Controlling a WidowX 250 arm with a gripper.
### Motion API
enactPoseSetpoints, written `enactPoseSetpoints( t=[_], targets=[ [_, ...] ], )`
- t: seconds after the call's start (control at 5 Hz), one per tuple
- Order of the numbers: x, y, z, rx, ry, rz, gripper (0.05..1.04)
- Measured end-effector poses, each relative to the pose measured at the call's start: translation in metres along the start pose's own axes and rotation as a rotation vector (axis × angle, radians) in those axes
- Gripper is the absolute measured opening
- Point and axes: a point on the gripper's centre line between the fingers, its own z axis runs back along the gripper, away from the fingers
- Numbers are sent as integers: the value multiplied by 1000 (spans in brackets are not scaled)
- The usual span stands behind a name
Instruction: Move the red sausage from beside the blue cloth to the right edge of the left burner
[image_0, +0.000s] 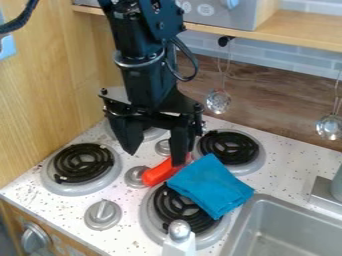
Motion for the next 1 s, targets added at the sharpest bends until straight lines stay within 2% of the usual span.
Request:
enactPoseSetpoints(
  t=[0.2,0.4,0.6,0.8,1.0],
  targets=[
    [-3,0,-5,5,19,-3,1005],
    [3,2,-19,6,32,-29,1005],
    [15,17,-37,-3,42,-47,1005],
    [36,38,-47,-39,50,-225,1005],
    [49,58,-61,-67,81,-248,1005]
  ],
)
